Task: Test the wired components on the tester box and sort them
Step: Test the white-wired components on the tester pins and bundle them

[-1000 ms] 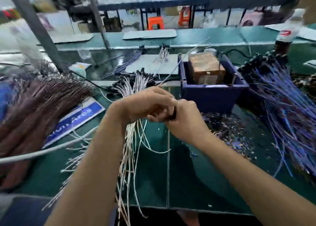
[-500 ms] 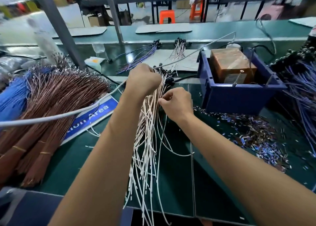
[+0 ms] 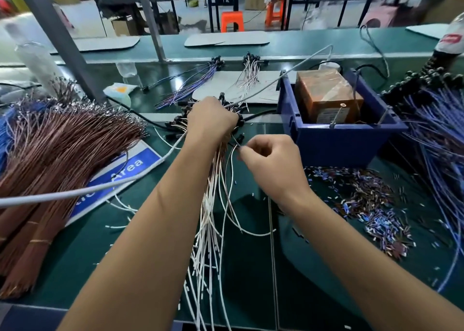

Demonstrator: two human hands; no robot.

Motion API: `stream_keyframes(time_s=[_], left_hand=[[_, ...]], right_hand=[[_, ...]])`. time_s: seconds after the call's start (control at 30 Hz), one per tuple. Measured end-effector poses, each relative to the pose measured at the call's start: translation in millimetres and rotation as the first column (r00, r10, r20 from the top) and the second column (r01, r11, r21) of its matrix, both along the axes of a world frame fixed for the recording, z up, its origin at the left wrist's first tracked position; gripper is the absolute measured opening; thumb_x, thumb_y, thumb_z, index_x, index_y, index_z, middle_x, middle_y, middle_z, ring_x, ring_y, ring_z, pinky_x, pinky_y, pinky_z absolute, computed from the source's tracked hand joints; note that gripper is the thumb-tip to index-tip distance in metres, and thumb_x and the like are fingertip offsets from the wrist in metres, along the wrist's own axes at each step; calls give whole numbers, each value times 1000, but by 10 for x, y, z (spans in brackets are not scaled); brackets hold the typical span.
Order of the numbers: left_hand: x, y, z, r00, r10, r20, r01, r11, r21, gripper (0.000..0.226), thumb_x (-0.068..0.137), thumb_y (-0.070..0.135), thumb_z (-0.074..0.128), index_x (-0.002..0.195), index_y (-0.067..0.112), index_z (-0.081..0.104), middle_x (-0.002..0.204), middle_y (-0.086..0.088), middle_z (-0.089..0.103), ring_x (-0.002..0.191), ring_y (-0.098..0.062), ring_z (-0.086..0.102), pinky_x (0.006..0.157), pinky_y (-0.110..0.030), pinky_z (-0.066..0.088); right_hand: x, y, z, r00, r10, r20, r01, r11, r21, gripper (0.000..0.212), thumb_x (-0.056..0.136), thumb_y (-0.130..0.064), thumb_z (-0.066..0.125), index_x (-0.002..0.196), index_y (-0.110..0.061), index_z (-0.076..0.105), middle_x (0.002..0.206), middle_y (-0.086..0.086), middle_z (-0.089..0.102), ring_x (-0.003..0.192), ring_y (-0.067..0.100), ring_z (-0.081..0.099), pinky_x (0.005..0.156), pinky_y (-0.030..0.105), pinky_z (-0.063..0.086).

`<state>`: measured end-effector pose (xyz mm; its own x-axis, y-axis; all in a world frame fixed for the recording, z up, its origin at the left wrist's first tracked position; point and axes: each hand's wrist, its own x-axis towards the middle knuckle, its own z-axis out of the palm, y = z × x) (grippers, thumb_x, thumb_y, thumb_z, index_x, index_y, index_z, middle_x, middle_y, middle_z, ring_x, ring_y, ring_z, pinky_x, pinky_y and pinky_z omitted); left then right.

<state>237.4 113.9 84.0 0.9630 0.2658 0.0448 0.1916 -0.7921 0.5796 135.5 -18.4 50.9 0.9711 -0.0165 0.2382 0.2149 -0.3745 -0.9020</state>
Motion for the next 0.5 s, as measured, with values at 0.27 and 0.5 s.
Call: stream_keyframes(time_s=[0.27, 0.5], left_hand=[[-79, -70, 7, 998, 56, 21, -58, 986, 154, 14, 79, 13, 62, 92, 11, 57, 104, -18, 66, 97, -39, 63, 80, -35, 46], [-258, -309, 219, 836, -428, -344, 426, 901, -88, 12, 89, 14, 69, 83, 6, 75, 65, -5, 64, 50, -17, 51, 48, -24, 42]], right_hand=[[-181, -375, -173, 923, 355, -148, -376, 912, -165, 24, 92, -21, 73, 69, -12, 71, 57, 2, 57, 54, 6, 45, 54, 26, 37], [106, -302, -166, 902, 79, -423, 87, 929, 360, 47, 106, -54, 49, 101, -13, 71, 76, 4, 68, 51, 13, 54, 44, 26, 39]])
